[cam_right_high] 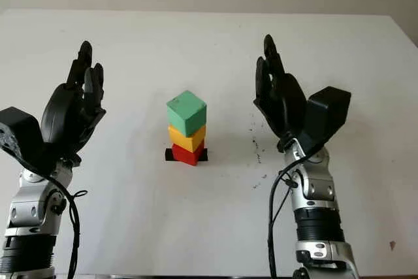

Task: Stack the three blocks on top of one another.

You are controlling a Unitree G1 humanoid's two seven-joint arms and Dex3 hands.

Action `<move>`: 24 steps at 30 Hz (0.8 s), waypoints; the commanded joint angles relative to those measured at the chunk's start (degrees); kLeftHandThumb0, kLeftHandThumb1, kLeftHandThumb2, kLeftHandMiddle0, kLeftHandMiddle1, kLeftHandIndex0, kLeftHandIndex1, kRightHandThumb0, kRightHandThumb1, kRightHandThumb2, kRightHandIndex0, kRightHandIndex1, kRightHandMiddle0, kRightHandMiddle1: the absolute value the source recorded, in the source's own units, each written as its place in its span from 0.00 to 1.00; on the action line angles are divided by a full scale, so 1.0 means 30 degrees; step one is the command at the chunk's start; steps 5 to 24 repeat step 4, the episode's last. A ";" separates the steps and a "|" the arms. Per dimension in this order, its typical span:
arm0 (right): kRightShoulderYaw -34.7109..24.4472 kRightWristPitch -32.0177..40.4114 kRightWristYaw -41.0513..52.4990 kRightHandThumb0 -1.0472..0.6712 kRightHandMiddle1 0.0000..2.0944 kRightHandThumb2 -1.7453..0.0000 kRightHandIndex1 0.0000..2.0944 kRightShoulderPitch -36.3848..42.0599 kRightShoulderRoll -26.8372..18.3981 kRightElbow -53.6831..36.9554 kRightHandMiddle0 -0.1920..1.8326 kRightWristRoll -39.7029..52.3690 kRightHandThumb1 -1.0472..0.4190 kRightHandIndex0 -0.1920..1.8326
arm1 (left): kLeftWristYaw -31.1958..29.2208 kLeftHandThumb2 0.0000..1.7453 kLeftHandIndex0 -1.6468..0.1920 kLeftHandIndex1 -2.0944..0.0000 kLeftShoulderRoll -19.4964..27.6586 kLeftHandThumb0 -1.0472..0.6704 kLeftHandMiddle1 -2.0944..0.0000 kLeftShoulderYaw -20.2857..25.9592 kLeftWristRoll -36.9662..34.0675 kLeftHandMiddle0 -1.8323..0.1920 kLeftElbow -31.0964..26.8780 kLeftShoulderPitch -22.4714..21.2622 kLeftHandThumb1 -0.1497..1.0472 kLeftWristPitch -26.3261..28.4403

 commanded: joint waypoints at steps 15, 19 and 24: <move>0.0005 -0.0176 -0.0037 0.15 0.00 0.60 0.00 0.0294 -0.0032 -0.0542 0.00 -0.0080 0.00 0.00 | 0.0190 0.45 1.00 1.00 -0.0137 0.17 1.00 -0.0040 0.0035 1.00 -0.0303 0.0180 1.00 -0.0326; 0.0005 -0.0176 -0.0037 0.15 0.00 0.60 0.00 0.0294 -0.0032 -0.0542 0.00 -0.0080 0.00 0.00 | 0.0190 0.45 1.00 1.00 -0.0137 0.17 1.00 -0.0040 0.0035 1.00 -0.0303 0.0180 1.00 -0.0326; 0.0005 -0.0176 -0.0037 0.15 0.00 0.60 0.00 0.0294 -0.0032 -0.0542 0.00 -0.0080 0.00 0.00 | 0.0190 0.45 1.00 1.00 -0.0137 0.17 1.00 -0.0040 0.0035 1.00 -0.0303 0.0180 1.00 -0.0326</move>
